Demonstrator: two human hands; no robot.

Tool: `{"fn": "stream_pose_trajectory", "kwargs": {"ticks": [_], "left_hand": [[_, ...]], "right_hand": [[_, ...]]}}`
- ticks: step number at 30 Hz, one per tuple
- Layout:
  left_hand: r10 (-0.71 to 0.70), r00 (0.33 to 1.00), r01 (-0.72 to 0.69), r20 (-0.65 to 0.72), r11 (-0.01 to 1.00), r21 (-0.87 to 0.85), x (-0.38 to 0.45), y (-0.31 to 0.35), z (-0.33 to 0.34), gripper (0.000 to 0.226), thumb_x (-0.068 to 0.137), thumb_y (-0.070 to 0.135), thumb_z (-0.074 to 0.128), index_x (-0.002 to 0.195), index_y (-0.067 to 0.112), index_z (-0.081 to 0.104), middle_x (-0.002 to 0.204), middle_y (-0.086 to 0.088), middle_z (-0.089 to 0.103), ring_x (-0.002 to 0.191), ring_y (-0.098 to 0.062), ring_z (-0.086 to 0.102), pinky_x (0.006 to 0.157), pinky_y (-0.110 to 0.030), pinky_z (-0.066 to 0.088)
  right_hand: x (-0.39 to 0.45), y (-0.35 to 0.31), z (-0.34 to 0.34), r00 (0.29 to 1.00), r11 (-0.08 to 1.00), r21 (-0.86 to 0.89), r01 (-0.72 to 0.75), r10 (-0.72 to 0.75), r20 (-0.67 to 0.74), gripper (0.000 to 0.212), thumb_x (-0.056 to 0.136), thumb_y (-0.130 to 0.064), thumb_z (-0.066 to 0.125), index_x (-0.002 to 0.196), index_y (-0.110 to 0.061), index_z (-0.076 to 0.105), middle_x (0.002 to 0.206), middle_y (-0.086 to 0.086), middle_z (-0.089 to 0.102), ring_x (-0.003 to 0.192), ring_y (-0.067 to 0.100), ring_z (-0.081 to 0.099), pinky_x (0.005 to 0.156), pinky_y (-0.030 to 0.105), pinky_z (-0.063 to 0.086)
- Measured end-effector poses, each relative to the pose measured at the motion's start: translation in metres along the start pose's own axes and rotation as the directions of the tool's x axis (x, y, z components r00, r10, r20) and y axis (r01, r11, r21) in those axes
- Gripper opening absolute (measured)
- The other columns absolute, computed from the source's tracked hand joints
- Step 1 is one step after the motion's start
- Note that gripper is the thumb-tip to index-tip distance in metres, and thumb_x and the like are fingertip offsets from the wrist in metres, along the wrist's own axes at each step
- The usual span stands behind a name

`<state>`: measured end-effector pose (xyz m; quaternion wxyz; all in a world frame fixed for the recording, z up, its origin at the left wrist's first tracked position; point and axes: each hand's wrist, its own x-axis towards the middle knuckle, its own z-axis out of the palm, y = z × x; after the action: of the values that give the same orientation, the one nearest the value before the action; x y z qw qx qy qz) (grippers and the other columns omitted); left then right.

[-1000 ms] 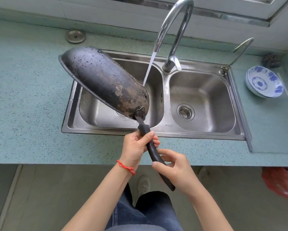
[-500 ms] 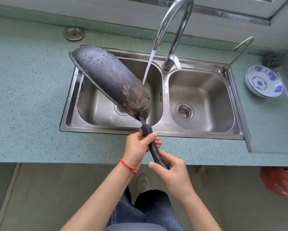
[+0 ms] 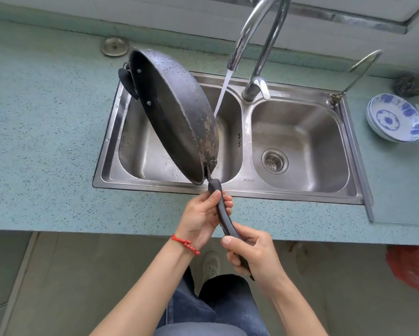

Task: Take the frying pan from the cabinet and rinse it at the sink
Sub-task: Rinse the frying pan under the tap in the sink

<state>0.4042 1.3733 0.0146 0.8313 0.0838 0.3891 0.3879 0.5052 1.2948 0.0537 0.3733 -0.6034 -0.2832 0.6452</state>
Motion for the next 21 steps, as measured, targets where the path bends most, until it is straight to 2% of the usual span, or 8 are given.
{"fn": "stream_pose_trajectory", "kwargs": {"ticks": [2, 3, 6, 9, 12, 14, 17, 21], "left_hand": [[0.043, 0.998, -0.039, -0.044, 0.996, 0.079, 0.0, 0.001, -0.001, 0.01, 0.084, 0.008, 0.052, 0.08, 0.0, 0.056, 0.057, -0.003, 0.066, 0.053, -0.012, 0.063, 0.053, -0.019, 0.053], [0.07, 0.995, -0.062, -0.071, 0.992, 0.114, 0.0, 0.002, -0.001, 0.01, 0.085, 0.007, 0.052, 0.079, 0.0, 0.056, 0.056, -0.003, 0.066, 0.052, -0.012, 0.063, 0.052, -0.019, 0.052], [0.156, 0.977, -0.126, -0.145, 0.972, 0.199, -0.002, 0.004, -0.001, 0.012, 0.085, 0.005, 0.055, 0.074, 0.0, 0.058, 0.053, -0.003, 0.065, 0.048, -0.011, 0.062, 0.048, -0.019, 0.05], [0.204, 0.96, -0.153, -0.194, 0.957, 0.248, -0.004, 0.005, 0.001, 0.012, 0.084, 0.003, 0.056, 0.072, 0.001, 0.058, 0.048, 0.0, 0.063, 0.045, -0.008, 0.06, 0.046, -0.018, 0.049], [0.241, 0.941, -0.17, -0.236, 0.943, 0.287, -0.004, 0.004, 0.002, 0.013, 0.083, 0.003, 0.058, 0.071, 0.001, 0.059, 0.046, 0.0, 0.062, 0.043, -0.008, 0.06, 0.045, -0.017, 0.049], [0.266, 0.928, -0.178, -0.259, 0.931, 0.319, -0.004, 0.003, 0.0, 0.013, 0.082, 0.004, 0.061, 0.069, 0.001, 0.061, 0.046, 0.0, 0.063, 0.044, -0.009, 0.061, 0.045, -0.018, 0.049], [0.294, 0.917, -0.192, -0.27, 0.918, 0.348, -0.004, 0.003, -0.003, 0.015, 0.08, 0.005, 0.063, 0.066, 0.002, 0.061, 0.045, 0.001, 0.063, 0.044, -0.009, 0.061, 0.045, -0.018, 0.049], [0.28, 0.926, -0.193, -0.255, 0.928, 0.317, -0.006, 0.008, 0.0, 0.017, 0.08, 0.006, 0.063, 0.064, 0.002, 0.059, 0.043, 0.001, 0.062, 0.043, -0.006, 0.059, 0.045, -0.016, 0.048]], "right_hand": [[0.002, -0.001, 0.0, 1.0, 0.999, -0.038, -0.012, 0.012, 0.018, 0.007, 0.07, -0.014, 0.061, 0.073, -0.008, 0.063, 0.046, 0.001, 0.043, 0.036, 0.012, 0.036, 0.035, 0.016, 0.025], [0.003, 0.0, 0.0, 1.0, 0.997, -0.073, -0.009, 0.011, 0.029, 0.009, 0.071, -0.014, 0.059, 0.07, -0.006, 0.06, 0.043, 0.001, 0.045, 0.035, 0.015, 0.036, 0.034, 0.018, 0.027], [0.006, -0.002, 0.003, 0.998, 0.989, -0.145, 0.02, -0.011, 0.061, 0.016, 0.08, -0.011, 0.056, 0.07, 0.001, 0.059, 0.043, 0.005, 0.051, 0.035, 0.021, 0.041, 0.036, 0.021, 0.037], [0.006, -0.003, 0.008, 0.998, 0.975, -0.22, 0.034, -0.02, 0.066, 0.021, 0.089, -0.005, 0.049, 0.072, 0.005, 0.057, 0.046, 0.007, 0.052, 0.035, 0.018, 0.043, 0.038, 0.019, 0.037], [0.006, -0.002, 0.009, 0.997, 0.969, -0.24, 0.048, -0.032, 0.071, 0.024, 0.089, -0.014, 0.049, 0.074, 0.004, 0.057, 0.045, 0.002, 0.053, 0.037, 0.019, 0.043, 0.039, 0.022, 0.038], [0.007, -0.001, 0.01, 0.996, 0.977, -0.207, 0.043, -0.027, 0.081, 0.025, 0.084, -0.021, 0.048, 0.073, 0.0, 0.058, 0.048, 0.004, 0.053, 0.04, 0.022, 0.043, 0.038, 0.024, 0.037], [0.009, 0.001, 0.014, 0.993, 0.997, -0.073, 0.039, -0.031, 0.112, 0.018, 0.081, -0.018, 0.049, 0.074, -0.004, 0.057, 0.063, 0.014, 0.053, 0.044, 0.023, 0.044, 0.035, 0.024, 0.037], [0.013, -0.001, 0.02, 0.987, 0.984, 0.176, -0.012, -0.016, 0.157, 0.017, 0.08, -0.014, 0.05, 0.083, 0.002, 0.054, 0.063, 0.006, 0.057, 0.042, 0.017, 0.047, 0.033, 0.021, 0.038]]}}
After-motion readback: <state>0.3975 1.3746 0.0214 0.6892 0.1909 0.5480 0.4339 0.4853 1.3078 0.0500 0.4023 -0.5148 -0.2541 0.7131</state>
